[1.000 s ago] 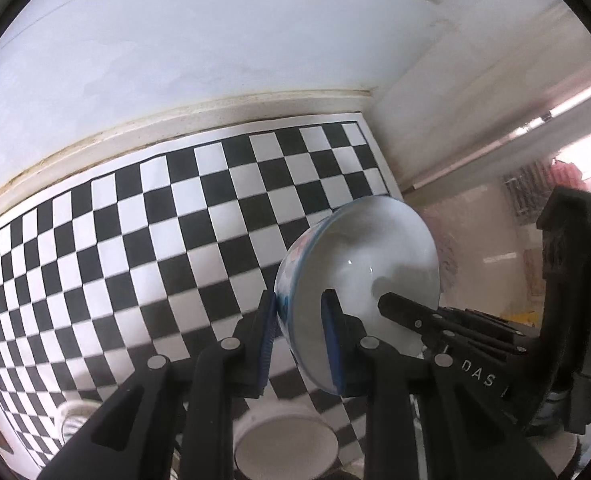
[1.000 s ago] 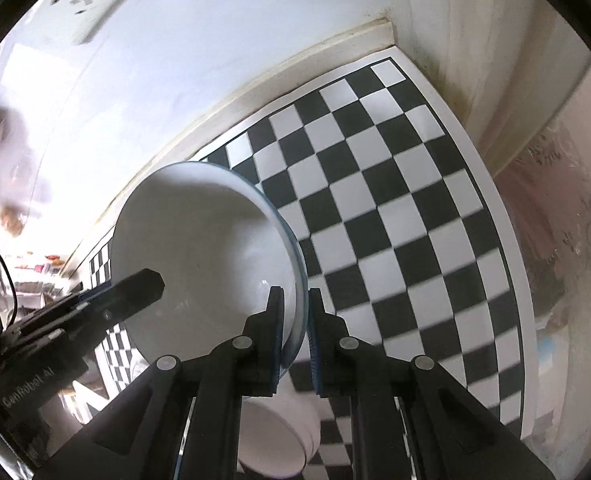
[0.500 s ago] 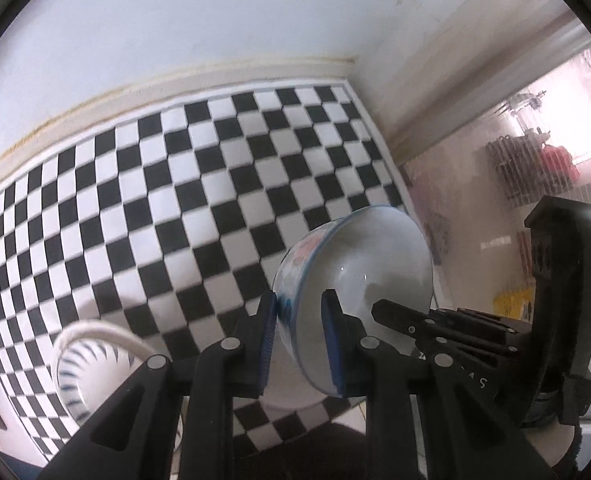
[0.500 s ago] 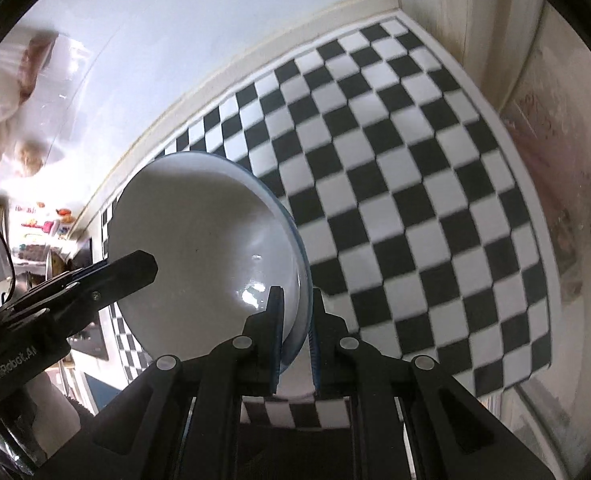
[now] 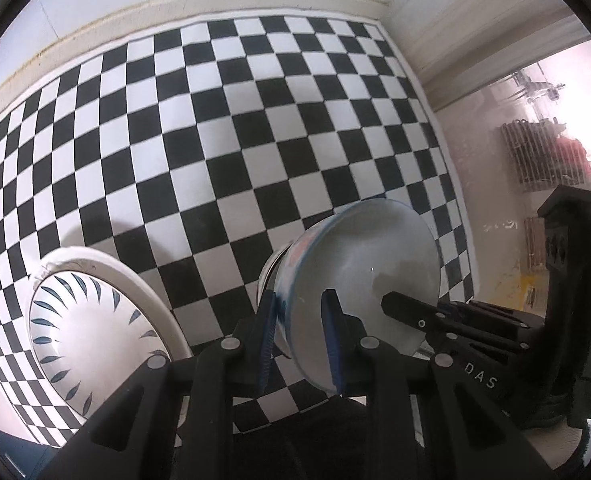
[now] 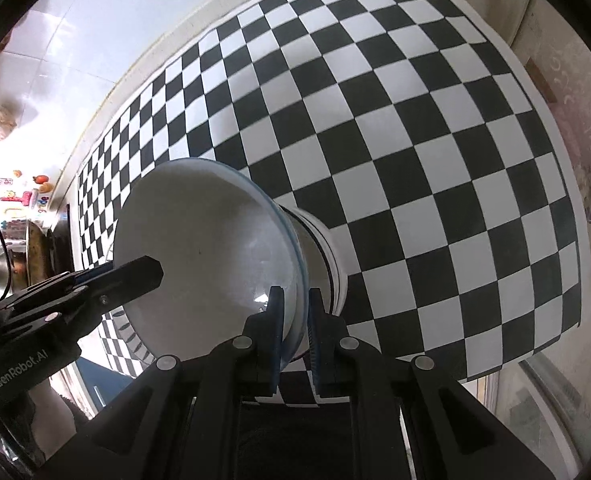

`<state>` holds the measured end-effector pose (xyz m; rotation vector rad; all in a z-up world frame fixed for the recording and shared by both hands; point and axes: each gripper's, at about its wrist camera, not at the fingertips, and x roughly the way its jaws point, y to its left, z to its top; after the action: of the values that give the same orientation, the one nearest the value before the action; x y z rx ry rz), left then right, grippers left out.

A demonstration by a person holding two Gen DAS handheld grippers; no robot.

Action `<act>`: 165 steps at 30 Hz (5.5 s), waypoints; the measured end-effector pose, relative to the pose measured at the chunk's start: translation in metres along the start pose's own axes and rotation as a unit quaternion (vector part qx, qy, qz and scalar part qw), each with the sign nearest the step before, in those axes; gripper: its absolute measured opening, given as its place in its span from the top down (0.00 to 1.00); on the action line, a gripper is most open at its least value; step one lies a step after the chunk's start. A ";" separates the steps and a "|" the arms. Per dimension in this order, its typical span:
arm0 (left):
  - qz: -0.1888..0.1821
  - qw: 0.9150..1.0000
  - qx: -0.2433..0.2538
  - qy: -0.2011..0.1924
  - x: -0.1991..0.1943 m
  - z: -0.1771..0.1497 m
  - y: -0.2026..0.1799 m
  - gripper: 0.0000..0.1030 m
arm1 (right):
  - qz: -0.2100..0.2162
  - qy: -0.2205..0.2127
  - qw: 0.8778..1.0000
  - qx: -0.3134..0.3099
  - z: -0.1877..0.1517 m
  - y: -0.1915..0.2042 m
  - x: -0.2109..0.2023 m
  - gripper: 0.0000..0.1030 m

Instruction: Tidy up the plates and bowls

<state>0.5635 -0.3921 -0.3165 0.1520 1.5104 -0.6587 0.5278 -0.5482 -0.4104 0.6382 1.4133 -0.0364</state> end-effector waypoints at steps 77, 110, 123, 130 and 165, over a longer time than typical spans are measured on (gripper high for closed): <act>0.079 0.996 0.009 -0.041 -0.041 -0.011 -0.004 0.19 | -0.118 -0.073 0.990 -0.021 -0.005 0.022 -0.066 0.03; 0.098 0.985 0.038 -0.138 -0.165 -0.069 -0.055 0.33 | -0.121 -0.166 0.978 -0.043 -0.068 0.065 -0.200 0.03; 0.093 0.994 0.016 -0.058 -0.064 -0.007 -0.030 0.50 | -0.097 -0.104 0.990 0.000 -0.024 0.017 -0.109 0.29; 0.067 0.997 -0.015 0.017 0.001 0.017 -0.006 0.52 | -0.079 -0.062 0.995 0.022 -0.005 -0.008 -0.054 0.29; -0.122 0.982 -0.047 0.134 0.115 0.043 0.027 0.47 | 0.117 0.083 0.986 0.079 0.029 -0.039 0.120 0.36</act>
<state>0.6056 -0.4258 -0.4304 -0.0200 1.8347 -0.7825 0.5614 -0.5521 -0.5358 0.9539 1.4963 0.0936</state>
